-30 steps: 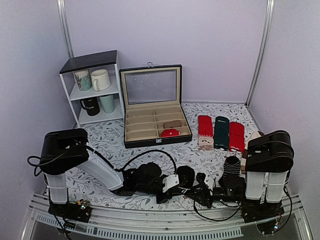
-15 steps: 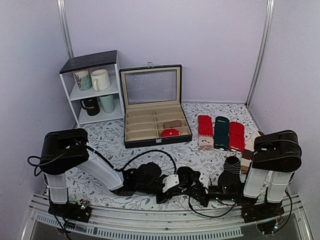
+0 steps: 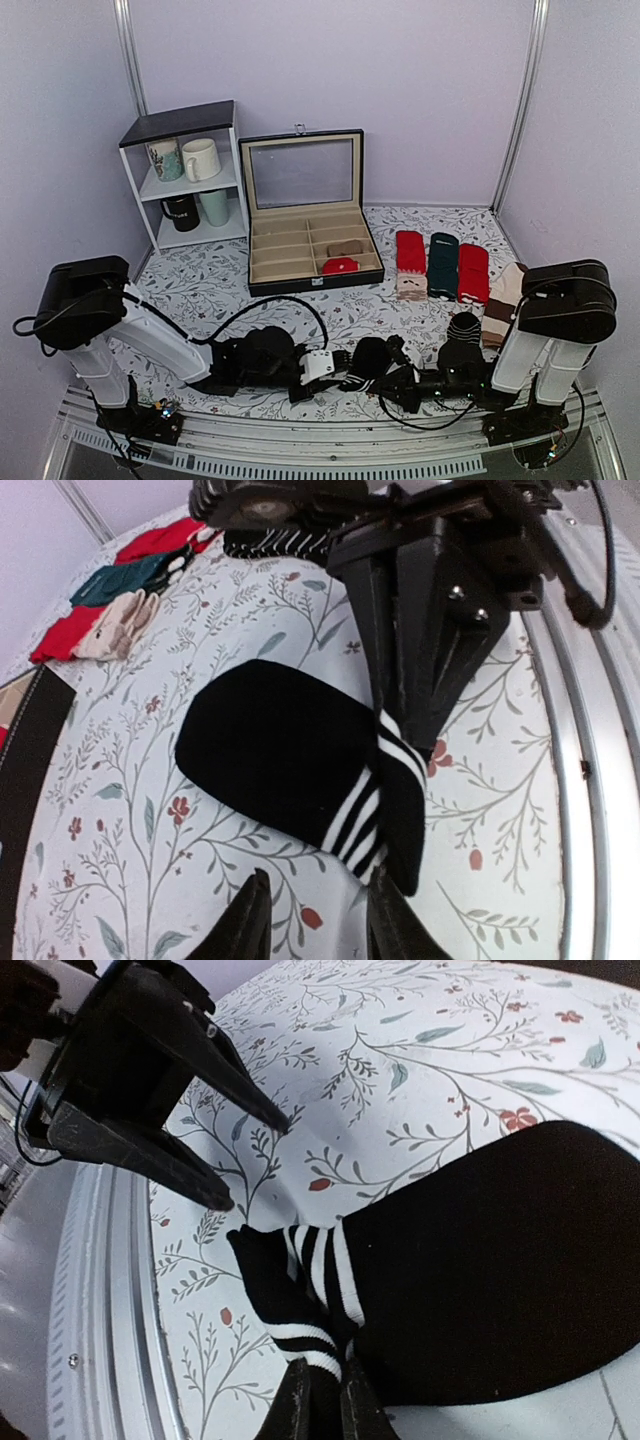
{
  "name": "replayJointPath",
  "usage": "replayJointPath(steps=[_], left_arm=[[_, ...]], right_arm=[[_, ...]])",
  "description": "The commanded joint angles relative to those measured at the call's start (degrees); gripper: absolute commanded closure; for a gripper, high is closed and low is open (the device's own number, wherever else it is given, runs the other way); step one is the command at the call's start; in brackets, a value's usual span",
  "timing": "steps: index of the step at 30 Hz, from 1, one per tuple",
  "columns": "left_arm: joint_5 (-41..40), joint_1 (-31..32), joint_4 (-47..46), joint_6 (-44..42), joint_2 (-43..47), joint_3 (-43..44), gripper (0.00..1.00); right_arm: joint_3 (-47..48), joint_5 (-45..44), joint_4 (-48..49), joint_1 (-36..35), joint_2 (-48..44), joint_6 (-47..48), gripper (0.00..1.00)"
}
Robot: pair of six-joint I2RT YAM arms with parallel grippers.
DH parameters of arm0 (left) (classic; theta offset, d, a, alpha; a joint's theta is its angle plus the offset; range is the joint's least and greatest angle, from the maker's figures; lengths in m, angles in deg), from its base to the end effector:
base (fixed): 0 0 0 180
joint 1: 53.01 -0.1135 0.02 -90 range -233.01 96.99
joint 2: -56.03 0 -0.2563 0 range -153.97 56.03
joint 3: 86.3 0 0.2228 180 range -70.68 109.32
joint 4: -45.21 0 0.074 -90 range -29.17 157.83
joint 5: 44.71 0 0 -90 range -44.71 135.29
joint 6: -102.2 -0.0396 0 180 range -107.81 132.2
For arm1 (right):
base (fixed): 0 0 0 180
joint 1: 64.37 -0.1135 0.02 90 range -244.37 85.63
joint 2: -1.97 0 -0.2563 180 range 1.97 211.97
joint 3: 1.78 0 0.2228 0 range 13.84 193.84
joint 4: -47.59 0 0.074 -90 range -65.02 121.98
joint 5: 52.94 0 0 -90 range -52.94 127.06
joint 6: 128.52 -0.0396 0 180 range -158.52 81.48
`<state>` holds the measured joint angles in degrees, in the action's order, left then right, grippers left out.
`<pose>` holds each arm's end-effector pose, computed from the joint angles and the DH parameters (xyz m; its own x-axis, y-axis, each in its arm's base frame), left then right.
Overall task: Roll the socks
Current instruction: Roll a pair of socks at the center of the board.
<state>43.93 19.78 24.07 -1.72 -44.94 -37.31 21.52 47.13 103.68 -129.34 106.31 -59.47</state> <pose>0.0907 -0.2897 0.1314 0.0811 0.5511 -0.8305 0.9575 0.1882 0.2184 0.0871 0.2028 0.0941 -0.5096 -0.2594 -0.8204 -0.8320 0.3915 0.3931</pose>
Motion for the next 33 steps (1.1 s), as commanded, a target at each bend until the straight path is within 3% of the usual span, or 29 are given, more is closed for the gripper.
replayJointPath(steps=[1,13,23,33], left_arm=[[-3.2,0.7,-8.1,-7.1,-0.1,-3.4,0.67],[-2.9,4.5,-19.1,-9.5,-5.0,-4.8,0.65],[-1.7,6.7,-20.1,-8.0,-7.8,-4.8,0.63],[-9.3,6.2,-26.0,-7.4,-13.4,-3.4,0.59]], right_arm=[[-2.1,5.6,-12.7,0.5,-0.4,-9.3,0.93],[-0.1,6.5,-27.4,0.6,-4.6,-25.1,0.93],[1.4,7.0,-32.2,1.3,-5.3,-25.9,0.92],[1.5,8.1,-32.2,1.4,-4.7,-24.7,0.93]])
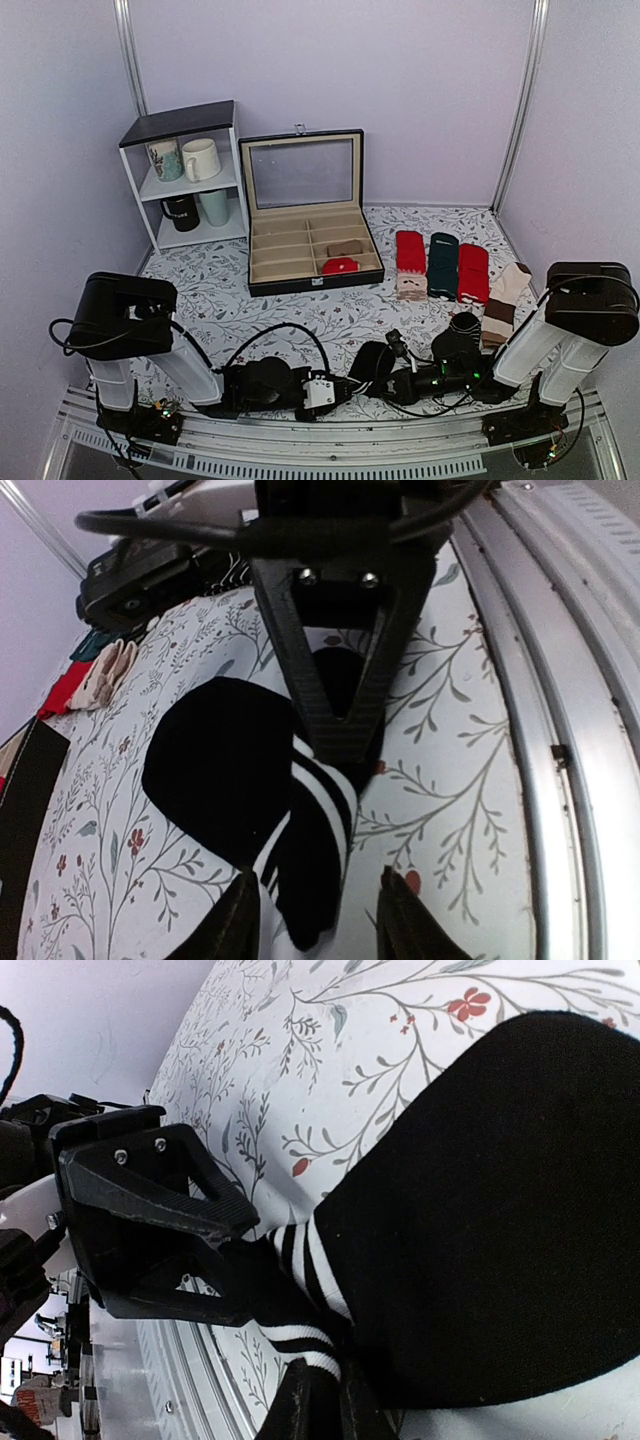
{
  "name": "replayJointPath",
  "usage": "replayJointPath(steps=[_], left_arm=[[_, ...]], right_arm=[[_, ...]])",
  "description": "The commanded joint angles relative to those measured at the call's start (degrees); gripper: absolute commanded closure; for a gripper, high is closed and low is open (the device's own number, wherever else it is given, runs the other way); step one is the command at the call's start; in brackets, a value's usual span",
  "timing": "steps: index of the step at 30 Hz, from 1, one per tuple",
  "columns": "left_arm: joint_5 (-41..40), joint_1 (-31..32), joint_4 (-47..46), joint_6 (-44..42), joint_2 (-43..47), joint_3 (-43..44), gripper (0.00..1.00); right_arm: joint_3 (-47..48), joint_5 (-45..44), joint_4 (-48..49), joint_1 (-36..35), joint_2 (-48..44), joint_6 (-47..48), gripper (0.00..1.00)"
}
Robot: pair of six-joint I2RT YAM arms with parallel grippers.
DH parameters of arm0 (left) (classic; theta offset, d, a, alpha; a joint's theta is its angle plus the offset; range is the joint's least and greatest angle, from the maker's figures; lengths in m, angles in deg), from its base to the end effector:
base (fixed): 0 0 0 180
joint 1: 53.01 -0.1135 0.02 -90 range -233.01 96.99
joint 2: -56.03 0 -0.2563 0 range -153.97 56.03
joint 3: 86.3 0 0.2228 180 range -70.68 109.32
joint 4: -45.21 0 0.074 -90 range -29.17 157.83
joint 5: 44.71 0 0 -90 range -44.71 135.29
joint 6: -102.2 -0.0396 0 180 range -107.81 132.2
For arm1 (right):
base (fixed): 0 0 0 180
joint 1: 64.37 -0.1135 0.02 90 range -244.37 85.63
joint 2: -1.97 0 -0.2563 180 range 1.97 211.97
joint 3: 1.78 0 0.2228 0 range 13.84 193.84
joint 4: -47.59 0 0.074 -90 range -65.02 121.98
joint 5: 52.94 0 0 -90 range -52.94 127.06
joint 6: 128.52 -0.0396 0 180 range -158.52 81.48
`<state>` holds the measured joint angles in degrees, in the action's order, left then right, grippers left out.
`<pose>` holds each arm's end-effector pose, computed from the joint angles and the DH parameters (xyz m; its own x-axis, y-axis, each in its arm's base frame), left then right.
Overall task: Roll the socks
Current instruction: Roll a pair of socks at the center of the board.
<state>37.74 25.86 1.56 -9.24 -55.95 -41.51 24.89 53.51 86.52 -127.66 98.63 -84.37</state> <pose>0.0642 -0.2994 0.1006 0.2753 0.4779 -0.8342 0.9119 0.1449 0.3840 0.0897 0.2033 0.1009 -0.8545 -0.1672 -0.4918 -0.5063 0.4800 0.7164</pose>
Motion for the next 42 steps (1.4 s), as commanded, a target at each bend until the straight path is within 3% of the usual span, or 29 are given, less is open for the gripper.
replayJointPath(steps=[1,7,11,16,18,23,30,37,38,39,40,41,42], left_arm=[[-3.1,0.1,-3.3,0.0,-2.6,1.0,0.59],[-0.5,-0.2,-2.2,0.3,-3.3,1.3,0.6],[0.9,-0.3,-0.2,0.6,-4.4,1.9,0.68],[2.1,-0.7,1.9,1.4,-5.7,2.8,0.82],[2.4,-0.9,4.0,1.9,-5.7,3.5,1.0],[4.0,-1.1,13.6,5.7,-2.7,5.2,1.0],[11.2,-3.5,36.5,17.3,1.4,10.7,1.0],[15.2,-4.4,43.6,20.6,4.4,10.3,1.0],[15.5,-4.4,42.9,19.7,5.2,9.7,0.99],[16.3,-4.3,41.1,18.5,6.2,8.8,0.88],[17.1,-4.3,36.9,17.3,7.3,7.3,0.65],[17.3,-4.4,32.9,16.4,8.6,5.5,0.5],[16.9,-4.4,28.9,15.6,9.6,3.6,0.46]], right_arm=[[-2.0,1.8,-15.0,-0.2,3.0,0.3,0.93],[-2.2,2.1,-15.0,-0.1,3.0,0.7,0.93],[-2.1,2.6,-15.0,0.1,3.4,1.1,0.93],[-2.3,3.0,-15.0,0.3,3.5,1.1,0.93],[-2.3,3.0,-15.1,0.3,3.4,1.3,0.93],[-2.0,3.4,-15.0,0.6,3.0,2.3,0.93],[-1.6,3.0,-15.1,0.7,0.6,6.8,0.89],[-1.1,5.1,-14.1,0.7,1.9,10.9,0.89],[-1.4,5.4,-13.5,0.8,2.2,10.9,0.89],[-1.5,5.7,-12.9,0.7,2.6,10.9,0.89],[-1.6,6.0,-12.6,0.8,2.9,11.0,0.89],[-1.5,6.3,-12.5,0.7,3.0,11.1,0.89],[-1.4,6.5,-12.5,0.8,3.1,11.2,0.89]])
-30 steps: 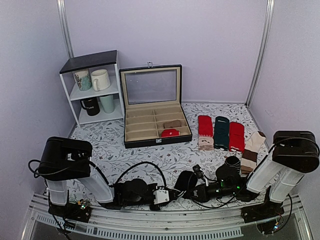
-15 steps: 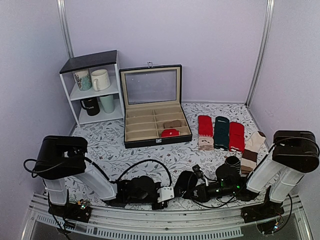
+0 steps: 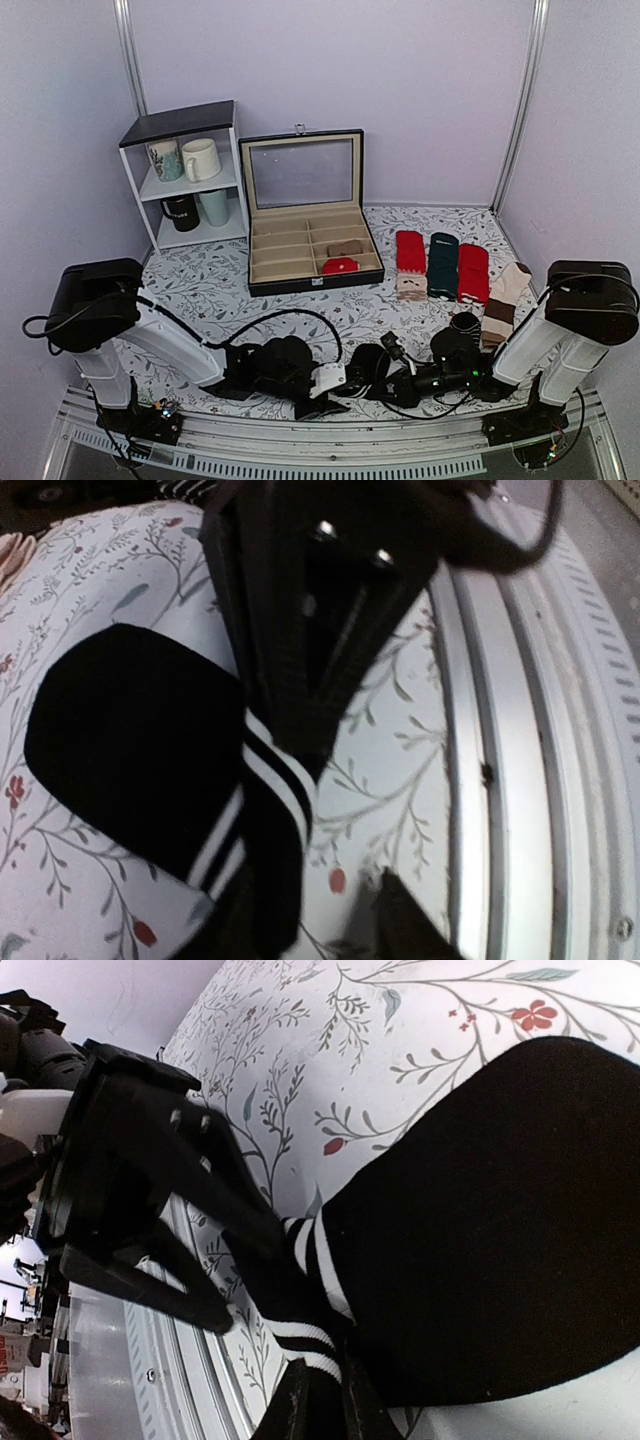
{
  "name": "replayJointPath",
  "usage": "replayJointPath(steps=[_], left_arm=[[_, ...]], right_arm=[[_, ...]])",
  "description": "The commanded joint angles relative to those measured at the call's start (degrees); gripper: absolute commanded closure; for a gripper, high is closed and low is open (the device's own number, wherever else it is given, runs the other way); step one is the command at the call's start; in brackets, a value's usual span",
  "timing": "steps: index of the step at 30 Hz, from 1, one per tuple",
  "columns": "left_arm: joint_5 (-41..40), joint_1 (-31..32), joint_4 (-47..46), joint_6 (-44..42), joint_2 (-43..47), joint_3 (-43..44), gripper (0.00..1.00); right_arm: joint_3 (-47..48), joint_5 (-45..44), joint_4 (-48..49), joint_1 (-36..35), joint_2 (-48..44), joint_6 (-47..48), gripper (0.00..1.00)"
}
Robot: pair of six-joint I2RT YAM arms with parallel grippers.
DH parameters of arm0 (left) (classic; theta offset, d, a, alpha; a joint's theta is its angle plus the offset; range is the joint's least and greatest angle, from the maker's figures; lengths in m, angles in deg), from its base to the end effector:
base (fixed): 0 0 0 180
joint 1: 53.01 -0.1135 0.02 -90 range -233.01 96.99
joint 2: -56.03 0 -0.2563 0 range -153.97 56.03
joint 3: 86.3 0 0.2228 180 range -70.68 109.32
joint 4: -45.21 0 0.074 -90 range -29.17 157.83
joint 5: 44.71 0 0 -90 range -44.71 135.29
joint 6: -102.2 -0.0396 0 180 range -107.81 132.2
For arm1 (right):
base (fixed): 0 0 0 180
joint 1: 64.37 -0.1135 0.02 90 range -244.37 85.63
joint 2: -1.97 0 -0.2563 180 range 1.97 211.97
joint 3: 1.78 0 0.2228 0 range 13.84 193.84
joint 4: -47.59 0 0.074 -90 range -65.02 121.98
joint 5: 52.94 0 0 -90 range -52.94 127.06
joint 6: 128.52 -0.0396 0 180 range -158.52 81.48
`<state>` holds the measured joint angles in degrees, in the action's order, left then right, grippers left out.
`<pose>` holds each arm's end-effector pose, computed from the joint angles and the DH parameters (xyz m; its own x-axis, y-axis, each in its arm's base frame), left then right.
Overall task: Roll the socks
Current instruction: Roll a pair of socks at the center of the board.
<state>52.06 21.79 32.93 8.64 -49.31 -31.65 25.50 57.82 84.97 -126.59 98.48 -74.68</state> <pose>0.0788 -0.3079 0.1179 -0.1016 0.6090 -0.7866 0.9907 0.1337 -0.0244 0.0912 0.2033 0.1012 -0.7695 -0.2770 -0.5754 -0.6361 0.4123 0.6522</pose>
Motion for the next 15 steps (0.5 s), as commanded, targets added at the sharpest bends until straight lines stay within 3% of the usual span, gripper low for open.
replayJointPath(steps=[1,8,10,11,15], left_arm=[[1.5,-0.3,-6.4,-3.4,3.6,-7.7,0.44],[-4.6,0.0,-23.0,-10.5,3.3,-13.1,0.51],[-2.7,-0.2,-24.5,-13.2,2.1,-12.6,0.66],[-2.6,-0.3,-24.6,-13.6,1.5,-12.0,0.68],[-2.4,-0.3,-31.2,-15.6,-0.4,-12.0,0.65]], right_arm=[[-1.9,2.3,-10.9,-0.3,3.2,1.5,0.89],[-1.2,3.8,-13.5,-0.4,1.4,2.7,0.89],[-1.1,3.9,-14.3,-0.3,1.1,3.1,0.89],[-1.0,3.9,-14.5,-0.3,1.1,3.3,0.89],[-0.1,4.6,-15.9,-0.3,1.4,3.7,0.89]])
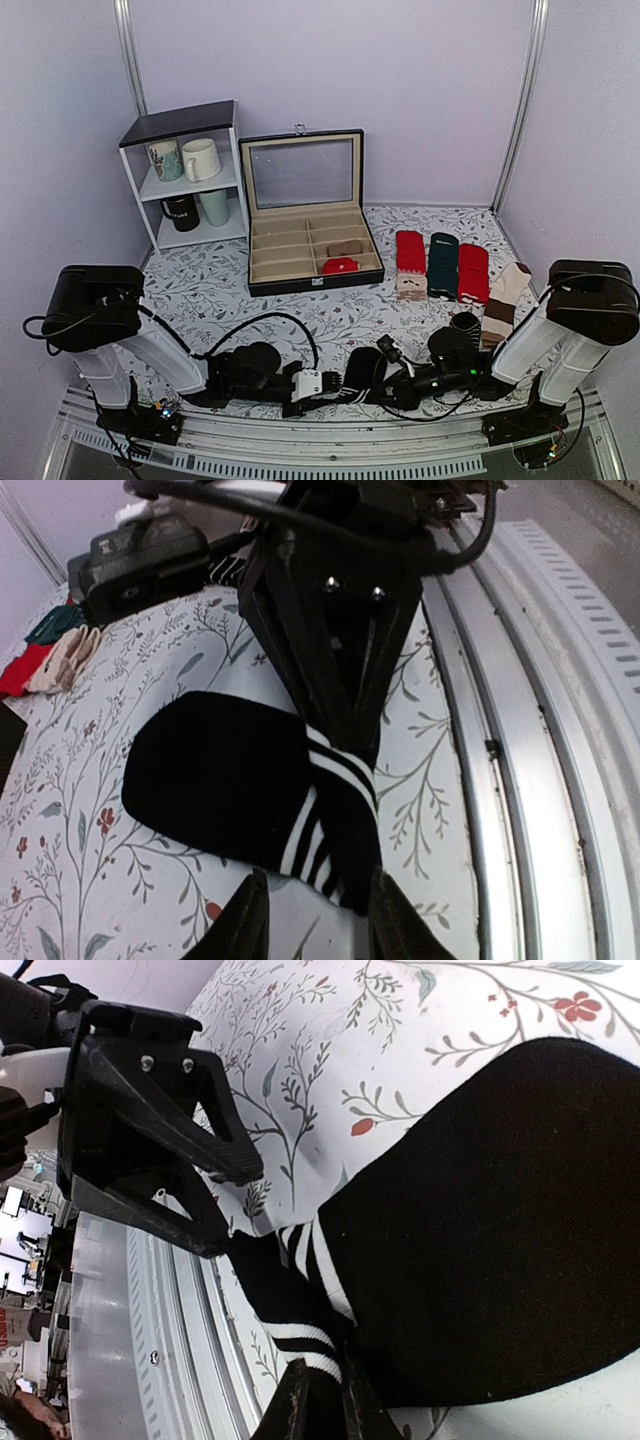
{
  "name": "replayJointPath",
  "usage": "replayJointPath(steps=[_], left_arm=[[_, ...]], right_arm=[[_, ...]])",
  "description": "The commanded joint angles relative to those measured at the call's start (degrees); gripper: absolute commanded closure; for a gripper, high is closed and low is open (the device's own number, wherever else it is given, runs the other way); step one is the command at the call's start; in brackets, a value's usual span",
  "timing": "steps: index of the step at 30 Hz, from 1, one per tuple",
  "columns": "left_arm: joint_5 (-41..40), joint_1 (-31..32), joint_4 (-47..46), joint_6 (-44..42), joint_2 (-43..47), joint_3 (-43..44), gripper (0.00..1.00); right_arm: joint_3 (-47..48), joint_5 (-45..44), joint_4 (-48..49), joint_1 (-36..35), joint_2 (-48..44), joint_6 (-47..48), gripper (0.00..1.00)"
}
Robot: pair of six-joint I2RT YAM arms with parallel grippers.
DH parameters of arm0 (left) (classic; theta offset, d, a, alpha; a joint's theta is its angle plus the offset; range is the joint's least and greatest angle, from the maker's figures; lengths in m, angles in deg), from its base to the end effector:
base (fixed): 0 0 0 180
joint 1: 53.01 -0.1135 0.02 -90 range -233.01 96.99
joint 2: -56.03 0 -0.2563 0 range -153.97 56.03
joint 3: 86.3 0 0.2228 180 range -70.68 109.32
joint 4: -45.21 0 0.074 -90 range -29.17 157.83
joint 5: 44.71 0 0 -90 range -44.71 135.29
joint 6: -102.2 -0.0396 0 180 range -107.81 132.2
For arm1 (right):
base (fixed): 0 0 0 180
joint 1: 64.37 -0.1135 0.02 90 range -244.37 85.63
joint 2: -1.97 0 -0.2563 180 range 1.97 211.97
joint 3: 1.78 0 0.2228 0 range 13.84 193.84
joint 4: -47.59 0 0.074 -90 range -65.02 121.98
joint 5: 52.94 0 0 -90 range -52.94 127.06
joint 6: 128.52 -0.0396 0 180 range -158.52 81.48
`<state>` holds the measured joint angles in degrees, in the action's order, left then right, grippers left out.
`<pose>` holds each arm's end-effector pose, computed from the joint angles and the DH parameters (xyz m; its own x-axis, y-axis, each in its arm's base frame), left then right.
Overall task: Roll the socks
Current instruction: Roll a pair of socks at the center of the board.
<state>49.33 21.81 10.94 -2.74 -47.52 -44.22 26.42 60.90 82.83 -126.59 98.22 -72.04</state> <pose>0.0726 -0.2781 0.1150 0.1368 0.4780 -0.8677 0.9769 0.0802 0.1982 0.0902 0.2055 0.1019 -0.7449 -0.3302 -0.5798 -0.6672 0.3696 0.6467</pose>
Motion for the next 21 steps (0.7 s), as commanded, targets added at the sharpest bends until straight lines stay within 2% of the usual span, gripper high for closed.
replayJointPath(steps=[1,4,10,21], left_arm=[[0.5,-0.3,-9.7,-4.7,-2.9,1.0,0.65],[2.7,-0.3,-7.2,-5.6,-4.1,3.1,0.65],[5.0,0.2,-4.6,-4.3,-3.4,2.1,0.65],[-0.2,2.3,-2.5,-3.7,-7.1,3.3,0.65]], right_arm=[[-0.8,1.6,-14.1,-0.4,1.6,1.1,0.89],[-0.7,1.5,-14.6,-0.3,1.0,1.1,0.89],[-0.8,0.8,-15.6,-0.3,-0.4,1.3,0.89],[-0.8,0.8,-16.0,-0.3,-1.0,1.3,0.89]])
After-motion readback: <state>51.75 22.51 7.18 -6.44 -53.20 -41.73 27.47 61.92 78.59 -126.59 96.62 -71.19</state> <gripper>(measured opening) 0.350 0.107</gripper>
